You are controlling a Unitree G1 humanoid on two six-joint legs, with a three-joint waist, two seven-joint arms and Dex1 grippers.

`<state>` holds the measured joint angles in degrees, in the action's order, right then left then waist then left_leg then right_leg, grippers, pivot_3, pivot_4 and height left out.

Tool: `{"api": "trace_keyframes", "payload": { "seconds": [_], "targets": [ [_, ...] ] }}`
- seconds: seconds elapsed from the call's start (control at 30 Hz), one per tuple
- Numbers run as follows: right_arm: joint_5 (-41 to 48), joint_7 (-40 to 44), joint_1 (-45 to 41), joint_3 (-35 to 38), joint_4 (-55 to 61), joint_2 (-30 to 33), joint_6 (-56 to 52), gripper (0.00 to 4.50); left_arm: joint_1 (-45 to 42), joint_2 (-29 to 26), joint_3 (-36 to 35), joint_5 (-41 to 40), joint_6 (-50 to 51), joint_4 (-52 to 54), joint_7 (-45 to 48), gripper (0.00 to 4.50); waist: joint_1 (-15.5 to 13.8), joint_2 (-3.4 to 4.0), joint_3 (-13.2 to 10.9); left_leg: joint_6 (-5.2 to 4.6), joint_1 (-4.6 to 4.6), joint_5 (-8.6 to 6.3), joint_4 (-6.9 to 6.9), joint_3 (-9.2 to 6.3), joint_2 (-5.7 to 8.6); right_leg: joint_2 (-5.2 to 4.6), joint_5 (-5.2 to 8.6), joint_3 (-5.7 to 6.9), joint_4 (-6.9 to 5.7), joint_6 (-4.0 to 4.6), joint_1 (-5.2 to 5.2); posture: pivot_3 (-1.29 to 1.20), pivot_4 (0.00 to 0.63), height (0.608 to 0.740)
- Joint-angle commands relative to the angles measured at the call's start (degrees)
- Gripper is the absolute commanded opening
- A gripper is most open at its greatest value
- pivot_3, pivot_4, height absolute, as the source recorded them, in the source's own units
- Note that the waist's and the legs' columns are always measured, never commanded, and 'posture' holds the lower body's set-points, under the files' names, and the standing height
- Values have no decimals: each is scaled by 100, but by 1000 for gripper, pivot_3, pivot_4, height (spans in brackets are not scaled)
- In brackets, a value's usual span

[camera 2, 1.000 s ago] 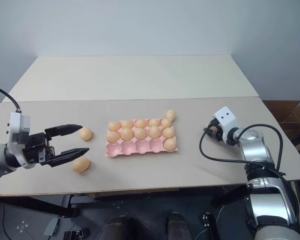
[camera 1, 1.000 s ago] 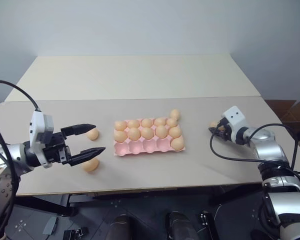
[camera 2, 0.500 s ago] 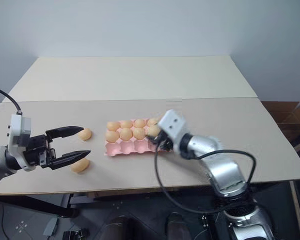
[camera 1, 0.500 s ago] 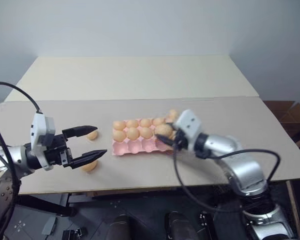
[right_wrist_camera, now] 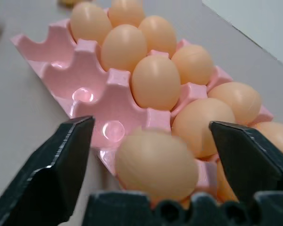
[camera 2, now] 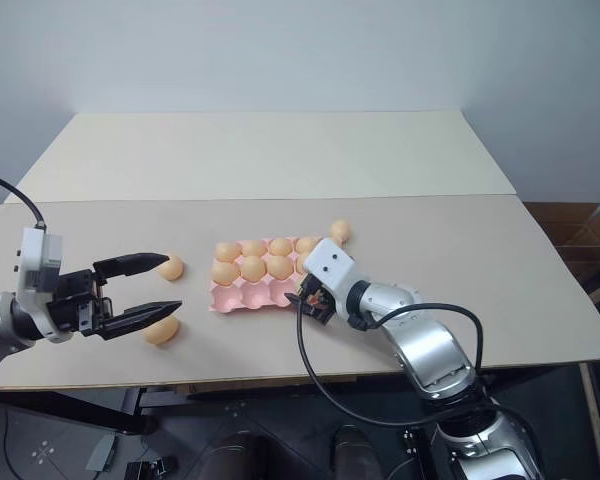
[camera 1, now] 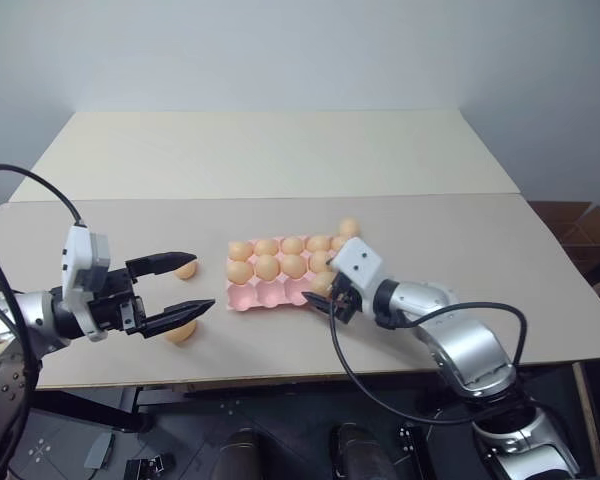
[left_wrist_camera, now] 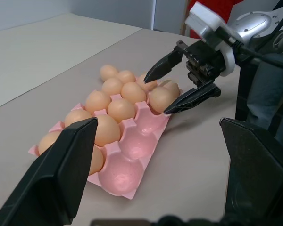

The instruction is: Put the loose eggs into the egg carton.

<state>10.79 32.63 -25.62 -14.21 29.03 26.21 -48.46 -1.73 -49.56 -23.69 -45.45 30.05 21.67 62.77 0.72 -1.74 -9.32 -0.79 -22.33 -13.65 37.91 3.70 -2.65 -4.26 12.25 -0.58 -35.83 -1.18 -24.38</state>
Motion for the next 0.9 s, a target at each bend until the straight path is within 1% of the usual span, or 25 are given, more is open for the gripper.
{"api": "trace_keyframes", "payload": {
  "seconds": [0.03, 0.17, 0.23, 0.33, 0.4, 0.47, 0.5, 0.57, 0.63, 0.7, 0.83, 0.9],
  "targets": [
    [381, 204, -96, 629, 573, 244, -129, 4486, -59, -62, -127, -87, -50, 55, 48, 4500, -1, 0, 0, 0, 0, 0, 0, 0, 0, -1, 0, 0, 1, -1, 0, 0, 150, 740],
    [569, 525, 65, 1127, 343, 716, 163, 4486, -30, -40, -150, -37, -96, 7, 69, 4500, -6, -1, 0, 0, 0, 0, 0, 1, 3, -4, 1, 1, 6, -2, 3, 0, 150, 740],
    [640, 824, 252, 1406, 187, 1052, 447, 4486, -20, -51, -193, -11, -115, -60, 89, 4500, -22, -2, -1, 0, -1, 0, 0, 1, 4, -4, 1, 1, 7, -2, 3, 0, 150, 740],
    [901, 1395, 766, 2014, 33, 1545, 937, 4486, 124, -132, -365, 33, -172, -220, 270, 4500, -20, -3, -1, -2, -4, -2, 0, 1, 5, -5, 2, 1, 11, -2, 3, 0, 150, 740],
    [831, 1552, 1179, 2360, -152, 1824, 1274, 4486, 272, -180, -508, 80, -204, -331, 378, 4500, -15, -3, -1, -5, -4, -3, 0, 1, 4, -4, 5, 2, 12, -6, 3, 0, 150, 740],
    [861, 1743, 1603, 2778, -414, 2007, 1634, 4486, 413, -218, -624, 149, -277, -458, 466, 4500, -1, -4, -2, -6, -2, -5, -1, 3, 4, -4, 9, 0, 13, -9, 4, 0, 150, 740],
    [880, 1827, 1784, 2967, -542, 2064, 1814, 4486, 461, -224, -675, 161, -300, -519, 492, 4500, 3, -4, -2, -6, -2, -5, -1, 3, 3, -4, 19, 0, 13, -27, 3, 0, 150, 740],
    [951, 1972, 2061, 3281, -790, 2123, 2083, 4486, 522, -219, -755, 183, -330, -593, 500, 4500, -2, -5, -2, -6, 2, -4, -1, 5, 3, -4, 22, -2, 11, -32, 6, 0, 150, 740],
    [975, 2077, 2225, 3415, -946, 2150, 2340, 4486, 545, -189, -800, 167, -325, -617, 465, 4500, 3, -5, -2, -6, 6, -4, 0, 5, 3, -4, 26, -3, 10, -30, 7, 0, 150, 740],
    [987, 2091, 2260, 3430, -1015, 2135, 2445, 4486, 554, -173, -800, 170, -337, -621, 463, 4500, 14, -5, -2, -6, 10, -4, 0, 6, 0, -2, 43, -7, 6, 0, 7, 0, 150, 740],
    [996, 2030, 2175, 3266, -1021, 2068, 2490, 4486, 541, -138, -739, 188, -344, -587, 449, 4500, 8, -5, -2, -6, 14, -4, 0, 9, -1, 0, 43, -11, 0, 1, 7, 0, 150, 740],
    [937, 1935, 1949, 3045, -1035, 2007, 2451, 4486, 489, -135, -708, 176, -325, -572, 434, 4500, 10, -5, -2, -5, 12, -4, 0, 9, -1, -1, 41, -11, 1, -2, 7, 0, 150, 740]
  ]
}}
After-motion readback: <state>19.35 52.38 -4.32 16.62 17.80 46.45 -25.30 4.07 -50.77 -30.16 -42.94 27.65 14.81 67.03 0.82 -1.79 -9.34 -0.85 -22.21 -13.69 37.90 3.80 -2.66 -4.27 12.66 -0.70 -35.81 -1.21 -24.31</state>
